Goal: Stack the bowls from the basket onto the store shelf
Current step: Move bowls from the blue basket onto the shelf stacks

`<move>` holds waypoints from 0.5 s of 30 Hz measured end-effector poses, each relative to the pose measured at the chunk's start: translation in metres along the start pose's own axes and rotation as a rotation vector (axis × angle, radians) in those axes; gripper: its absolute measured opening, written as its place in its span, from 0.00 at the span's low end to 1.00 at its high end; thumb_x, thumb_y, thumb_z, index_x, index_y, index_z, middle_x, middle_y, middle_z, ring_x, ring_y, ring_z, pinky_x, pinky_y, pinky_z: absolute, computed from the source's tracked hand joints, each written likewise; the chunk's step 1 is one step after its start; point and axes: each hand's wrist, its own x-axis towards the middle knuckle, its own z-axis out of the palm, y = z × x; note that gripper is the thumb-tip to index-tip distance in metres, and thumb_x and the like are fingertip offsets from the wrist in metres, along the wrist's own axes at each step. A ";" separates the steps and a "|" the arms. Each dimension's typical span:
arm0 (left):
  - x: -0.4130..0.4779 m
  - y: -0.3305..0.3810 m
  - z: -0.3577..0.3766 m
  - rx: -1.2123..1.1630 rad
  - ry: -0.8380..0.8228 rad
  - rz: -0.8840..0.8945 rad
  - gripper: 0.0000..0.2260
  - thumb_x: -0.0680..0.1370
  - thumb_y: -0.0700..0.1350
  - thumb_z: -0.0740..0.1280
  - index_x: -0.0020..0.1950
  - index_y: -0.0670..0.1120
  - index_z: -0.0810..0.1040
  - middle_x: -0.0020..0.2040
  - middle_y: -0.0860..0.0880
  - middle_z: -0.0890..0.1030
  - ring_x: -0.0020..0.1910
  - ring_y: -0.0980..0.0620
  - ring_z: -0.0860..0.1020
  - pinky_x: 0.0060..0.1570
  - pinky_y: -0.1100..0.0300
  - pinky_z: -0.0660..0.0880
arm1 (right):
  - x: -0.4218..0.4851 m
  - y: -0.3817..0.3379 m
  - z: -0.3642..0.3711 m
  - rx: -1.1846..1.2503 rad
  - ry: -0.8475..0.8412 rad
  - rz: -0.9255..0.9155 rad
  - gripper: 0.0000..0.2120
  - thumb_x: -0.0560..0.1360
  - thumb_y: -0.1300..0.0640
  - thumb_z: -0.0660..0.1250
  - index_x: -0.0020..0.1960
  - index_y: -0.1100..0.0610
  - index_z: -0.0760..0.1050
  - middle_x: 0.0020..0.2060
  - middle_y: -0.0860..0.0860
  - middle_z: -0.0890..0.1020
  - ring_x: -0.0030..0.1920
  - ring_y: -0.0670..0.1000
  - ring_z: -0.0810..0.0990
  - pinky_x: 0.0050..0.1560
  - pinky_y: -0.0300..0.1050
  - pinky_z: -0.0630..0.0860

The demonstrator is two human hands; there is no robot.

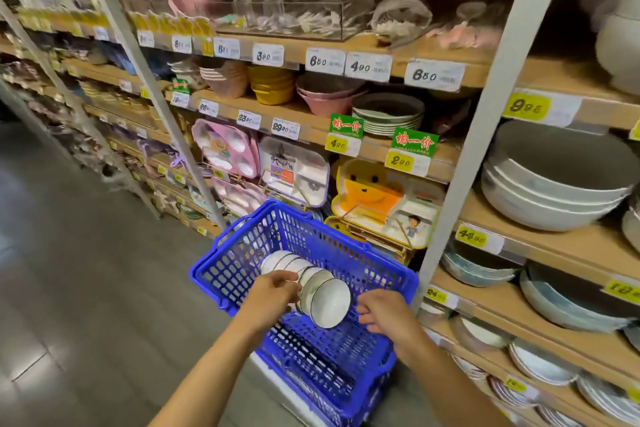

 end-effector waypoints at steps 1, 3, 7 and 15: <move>0.016 -0.004 0.002 0.041 -0.002 -0.003 0.04 0.78 0.39 0.66 0.49 0.44 0.79 0.38 0.47 0.79 0.38 0.50 0.76 0.39 0.57 0.73 | 0.012 0.003 0.006 0.018 -0.004 0.032 0.08 0.75 0.61 0.63 0.37 0.55 0.70 0.33 0.54 0.71 0.33 0.50 0.68 0.31 0.41 0.63; 0.047 -0.012 0.007 0.173 -0.017 0.003 0.03 0.77 0.40 0.65 0.48 0.45 0.79 0.40 0.47 0.80 0.39 0.50 0.76 0.41 0.56 0.72 | 0.036 0.010 0.018 0.074 0.004 0.107 0.05 0.74 0.63 0.62 0.41 0.55 0.69 0.34 0.54 0.69 0.32 0.50 0.64 0.30 0.40 0.58; 0.103 -0.024 0.017 0.442 -0.078 0.023 0.09 0.77 0.42 0.64 0.55 0.45 0.78 0.47 0.46 0.82 0.45 0.49 0.79 0.47 0.59 0.74 | 0.075 0.020 0.039 0.176 0.029 0.282 0.03 0.74 0.63 0.62 0.43 0.57 0.71 0.34 0.55 0.70 0.29 0.50 0.65 0.31 0.39 0.58; 0.190 -0.049 0.051 0.799 -0.307 0.064 0.15 0.78 0.44 0.63 0.63 0.42 0.75 0.59 0.40 0.80 0.58 0.40 0.77 0.50 0.55 0.71 | 0.138 0.052 0.066 0.236 0.225 0.508 0.13 0.75 0.63 0.59 0.33 0.55 0.65 0.24 0.51 0.62 0.18 0.46 0.57 0.23 0.34 0.51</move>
